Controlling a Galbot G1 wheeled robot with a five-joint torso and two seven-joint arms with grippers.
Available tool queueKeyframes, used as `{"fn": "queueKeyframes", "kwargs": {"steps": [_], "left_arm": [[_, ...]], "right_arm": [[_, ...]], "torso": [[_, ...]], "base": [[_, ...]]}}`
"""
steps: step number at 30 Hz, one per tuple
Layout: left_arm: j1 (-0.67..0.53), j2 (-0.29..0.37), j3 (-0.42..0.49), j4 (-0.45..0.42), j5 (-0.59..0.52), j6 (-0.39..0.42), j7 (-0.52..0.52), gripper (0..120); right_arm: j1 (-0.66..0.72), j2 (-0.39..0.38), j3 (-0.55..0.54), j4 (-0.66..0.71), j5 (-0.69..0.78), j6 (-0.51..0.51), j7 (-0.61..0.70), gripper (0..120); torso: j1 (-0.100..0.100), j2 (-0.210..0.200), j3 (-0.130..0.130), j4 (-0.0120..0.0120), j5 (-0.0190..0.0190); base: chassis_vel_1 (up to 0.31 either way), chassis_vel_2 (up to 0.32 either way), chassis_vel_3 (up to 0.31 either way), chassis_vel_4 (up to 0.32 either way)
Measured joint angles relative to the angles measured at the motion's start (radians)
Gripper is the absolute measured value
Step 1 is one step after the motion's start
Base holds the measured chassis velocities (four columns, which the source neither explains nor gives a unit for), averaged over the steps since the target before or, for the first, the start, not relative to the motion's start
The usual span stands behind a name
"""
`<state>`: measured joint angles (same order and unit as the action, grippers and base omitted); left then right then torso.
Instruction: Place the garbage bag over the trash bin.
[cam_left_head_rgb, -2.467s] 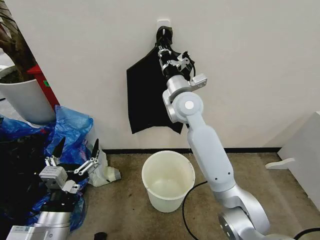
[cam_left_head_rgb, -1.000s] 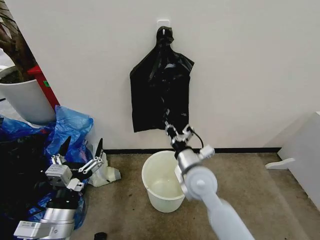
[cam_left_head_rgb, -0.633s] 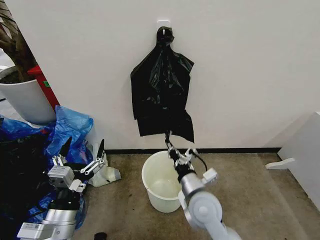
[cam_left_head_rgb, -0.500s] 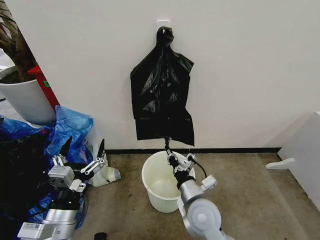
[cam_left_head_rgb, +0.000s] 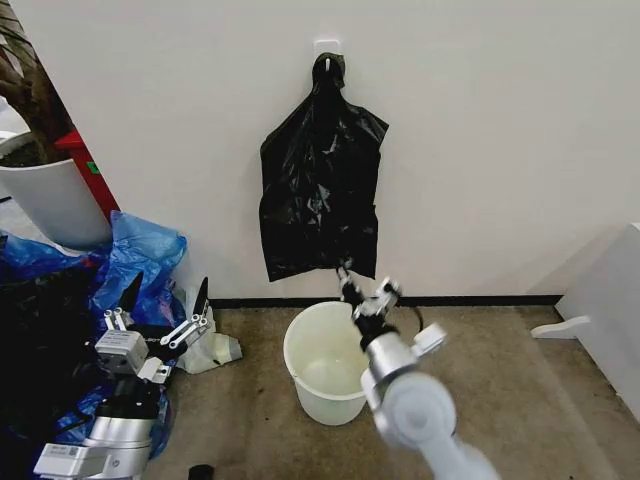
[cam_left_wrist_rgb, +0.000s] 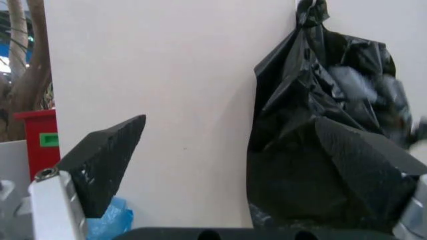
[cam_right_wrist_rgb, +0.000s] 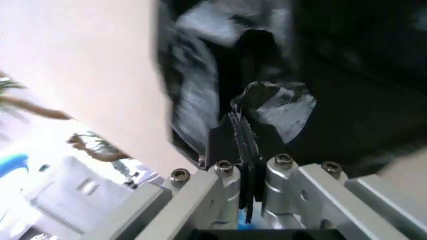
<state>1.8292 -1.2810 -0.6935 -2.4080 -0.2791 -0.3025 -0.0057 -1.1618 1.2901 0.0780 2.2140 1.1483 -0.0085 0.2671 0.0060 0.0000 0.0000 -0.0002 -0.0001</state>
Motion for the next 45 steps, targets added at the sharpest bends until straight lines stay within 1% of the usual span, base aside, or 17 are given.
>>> {"fn": "queueKeyframes", "kwargs": {"steps": [5, 14, 18, 20, 22, 25, 26, 27, 28, 29, 30, 31, 32, 33, 36, 42, 45], "left_arm": [[-0.004, 0.007, 0.000, 0.003, -0.002, 0.000, 0.001, 100], [-0.012, 0.021, -0.001, -0.008, -0.014, 0.015, 0.001, 100], [-0.031, 0.046, -0.003, -0.014, -0.035, 0.043, -0.002, 100], [-0.042, 0.073, -0.007, -0.015, -0.053, 0.062, -0.002, 100], [-0.061, 0.133, -0.012, -0.015, -0.087, 0.088, -0.010, 100], [-0.100, 0.266, -0.019, -0.025, -0.180, 0.149, -0.042, 100], [-0.100, 0.266, -0.019, -0.025, -0.180, 0.149, -0.042, 100], [-0.111, 0.301, -0.022, -0.030, -0.208, 0.165, -0.052, 100], [-0.131, 0.353, -0.026, -0.032, -0.255, 0.187, -0.065, 100], [-0.166, 0.416, -0.029, -0.036, -0.313, 0.211, -0.083, 100], [-0.187, 0.447, -0.029, -0.038, -0.342, 0.223, -0.093, 100], [-0.236, 0.515, -0.027, -0.041, -0.411, 0.253, -0.117, 100], [-0.263, 0.552, -0.023, -0.042, -0.446, 0.269, -0.132, 100], [-0.263, 0.552, -0.023, -0.042, -0.446, 0.269, -0.132, 100], [-0.329, 0.677, -0.014, -0.035, -0.515, 0.304, -0.153, 100], [-0.382, 0.778, -0.010, -0.024, -0.576, 0.337, -0.179, 100], [-0.449, 0.828, 0.015, -0.022, -0.631, 0.390, -0.214, 100]], "right_arm": [[0.003, -0.020, 0.009, 0.020, -0.004, -0.030, -0.012, 0], [-0.034, -0.010, -0.015, 0.004, -0.042, -0.033, -0.014, 0], [-0.034, -0.010, -0.019, 0.022, -0.043, -0.031, -0.021, 0], [-0.034, -0.018, -0.015, 0.038, -0.043, -0.036, -0.034, 0], [-0.034, -0.032, -0.011, 0.047, -0.054, -0.046, -0.054, 0], [-0.031, -0.047, -0.011, 0.041, -0.079, -0.050, -0.077, 0], [-0.031, -0.047, -0.011, 0.041, -0.079, -0.050, -0.077, 0], [-0.030, -0.050, -0.011, 0.038, -0.084, -0.050, -0.082, 0], [-0.028, -0.055, -0.011, 0.033, -0.088, -0.051, -0.087, 0], [-0.026, -0.061, -0.011, 0.027, -0.092, -0.051, -0.092, 0], [-0.025, -0.063, -0.010, 0.024, -0.093, -0.052, -0.093, 0], [-0.021, -0.067, -0.009, 0.015, -0.096, -0.052, -0.096, 0], [-0.019, -0.069, -0.009, 0.011, -0.099, -0.052, -0.098, 0], [-0.019, -0.069, -0.009, 0.011, -0.099, -0.052, -0.098, 0], [-0.012, -0.071, -0.008, -0.014, -0.125, -0.052, -0.112, 0], [-0.003, -0.061, -0.021, -0.053, -0.181, -0.046, -0.144, 0], [0.009, -0.054, -0.043, -0.069, -0.194, -0.045, -0.154, 0]], "torso": [[0.000, 0.000, 0.000, 0.0000, 0.0001], [0.000, 0.000, 0.000, 0.0000, 0.0001], [0.000, 0.000, 0.000, 0.0000, 0.0001], [0.000, 0.000, 0.000, 0.0000, 0.0000], [0.000, 0.000, 0.000, 0.0002, -0.0002], [0.000, 0.000, 0.000, 0.0001, -0.0003], [0.000, 0.000, 0.000, 0.0001, -0.0003], [0.000, 0.000, 0.000, -0.0005, 0.0002], [0.000, 0.000, 0.000, 0.0005, 0.0000], [0.000, 0.000, 0.000, -0.0003, -0.0003], [0.000, 0.000, 0.000, 0.0000, -0.0002], [0.000, 0.000, 0.000, -0.0004, -0.0001], [0.000, 0.000, 0.000, -0.0004, -0.0002], [0.000, 0.000, 0.000, -0.0004, -0.0002], [0.000, 0.000, 0.000, -0.0004, 0.0001], [0.000, 0.000, 0.000, 0.0001, 0.0000], [0.000, 0.000, 0.000, 0.0001, 0.0000]], "base": [[0.000, 0.000, 0.000, 0.000], [0.000, 0.000, 0.000, 0.000], [0.000, 0.000, 0.000, 0.000], [0.000, 0.000, 0.000, 0.000], [0.000, 0.000, 0.000, 0.000], [0.000, 0.000, 0.000, 0.000], [0.000, 0.000, 0.000, 0.000], [0.000, 0.000, 0.000, 0.000], [0.000, 0.000, 0.000, 0.000], [0.000, 0.000, 0.000, 0.000], [0.000, 0.000, 0.000, 0.000], [0.000, 0.000, 0.000, 0.000], [0.000, 0.000, 0.000, 0.000], [0.000, 0.000, 0.000, 0.000], [0.000, 0.000, 0.000, 0.000], [0.000, 0.000, 0.000, 0.000], [0.000, 0.000, 0.000, 0.000]]}}
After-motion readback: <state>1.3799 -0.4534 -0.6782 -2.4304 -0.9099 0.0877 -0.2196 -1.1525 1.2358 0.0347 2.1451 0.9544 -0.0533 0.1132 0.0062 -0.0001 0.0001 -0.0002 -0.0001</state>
